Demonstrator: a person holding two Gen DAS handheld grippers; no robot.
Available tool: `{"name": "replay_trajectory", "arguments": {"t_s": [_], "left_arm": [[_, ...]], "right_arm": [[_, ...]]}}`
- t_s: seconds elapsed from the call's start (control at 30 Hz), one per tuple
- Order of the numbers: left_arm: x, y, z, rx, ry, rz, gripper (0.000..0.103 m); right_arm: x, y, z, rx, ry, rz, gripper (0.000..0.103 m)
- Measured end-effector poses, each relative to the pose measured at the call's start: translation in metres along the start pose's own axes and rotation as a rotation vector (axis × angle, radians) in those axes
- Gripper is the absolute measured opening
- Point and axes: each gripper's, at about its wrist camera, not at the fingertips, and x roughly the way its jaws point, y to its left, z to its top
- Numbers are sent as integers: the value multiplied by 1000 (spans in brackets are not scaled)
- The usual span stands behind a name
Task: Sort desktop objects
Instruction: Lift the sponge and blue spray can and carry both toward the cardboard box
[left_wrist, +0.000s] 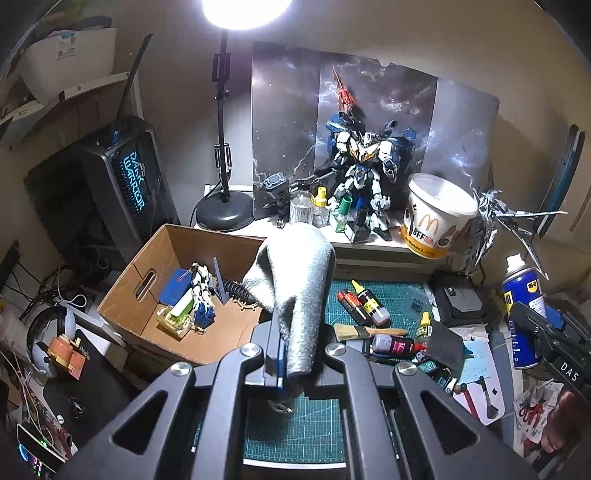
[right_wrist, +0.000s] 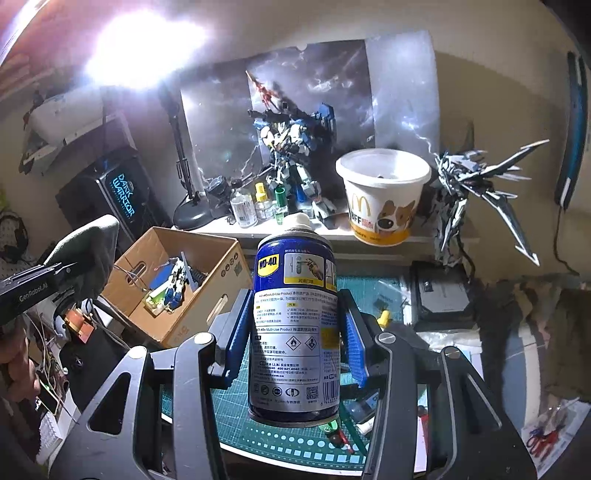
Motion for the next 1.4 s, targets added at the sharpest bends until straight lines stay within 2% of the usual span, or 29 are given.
{"name": "replay_trajectory", "arguments": {"t_s": [0.33, 0.63, 1.4], "left_arm": [[26, 21, 18, 5, 22, -40, 6], [46, 49, 25, -2, 55, -44, 6], [77, 115, 29, -78, 106, 5, 6]], "right_arm": [[18, 18, 17, 0, -3, -34, 43], [36, 43, 27, 6, 0, -43, 43], [94, 108, 44, -81, 59, 34, 43]]}}
